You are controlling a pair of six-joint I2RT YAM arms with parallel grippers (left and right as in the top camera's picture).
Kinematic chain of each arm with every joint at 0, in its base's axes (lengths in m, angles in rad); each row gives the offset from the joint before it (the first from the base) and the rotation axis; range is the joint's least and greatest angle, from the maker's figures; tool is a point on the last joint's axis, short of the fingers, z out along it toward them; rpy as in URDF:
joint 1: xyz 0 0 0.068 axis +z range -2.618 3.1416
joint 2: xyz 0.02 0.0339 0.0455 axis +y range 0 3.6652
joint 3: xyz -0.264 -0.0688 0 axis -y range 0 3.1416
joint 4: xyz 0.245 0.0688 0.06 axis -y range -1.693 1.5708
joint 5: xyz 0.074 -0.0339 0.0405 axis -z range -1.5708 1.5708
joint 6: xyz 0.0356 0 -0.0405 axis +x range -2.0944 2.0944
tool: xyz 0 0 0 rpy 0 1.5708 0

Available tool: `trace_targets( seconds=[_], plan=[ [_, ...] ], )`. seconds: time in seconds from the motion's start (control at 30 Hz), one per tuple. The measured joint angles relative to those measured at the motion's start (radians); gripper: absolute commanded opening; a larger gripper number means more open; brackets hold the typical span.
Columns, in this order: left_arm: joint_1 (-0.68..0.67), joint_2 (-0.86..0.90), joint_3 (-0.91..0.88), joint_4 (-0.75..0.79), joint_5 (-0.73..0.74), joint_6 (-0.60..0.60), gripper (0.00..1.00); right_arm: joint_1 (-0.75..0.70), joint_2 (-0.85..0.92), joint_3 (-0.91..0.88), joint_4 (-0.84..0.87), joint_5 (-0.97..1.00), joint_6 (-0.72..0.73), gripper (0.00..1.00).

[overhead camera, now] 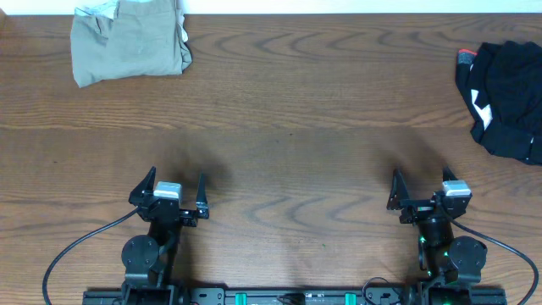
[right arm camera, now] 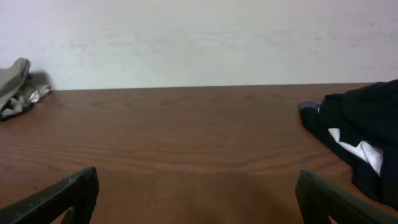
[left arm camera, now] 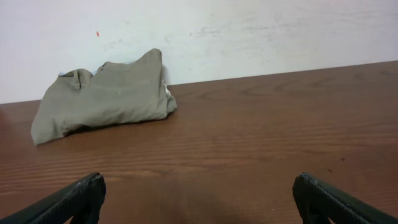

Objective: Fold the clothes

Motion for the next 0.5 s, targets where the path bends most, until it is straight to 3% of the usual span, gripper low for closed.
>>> trace_targets(
  seconds=[0.5],
  plan=[
    [0.0,0.0,0.0,0.0,0.0,0.0,0.98,0.0,0.0,0.0,0.0,0.0,0.0,0.99]
  ],
)
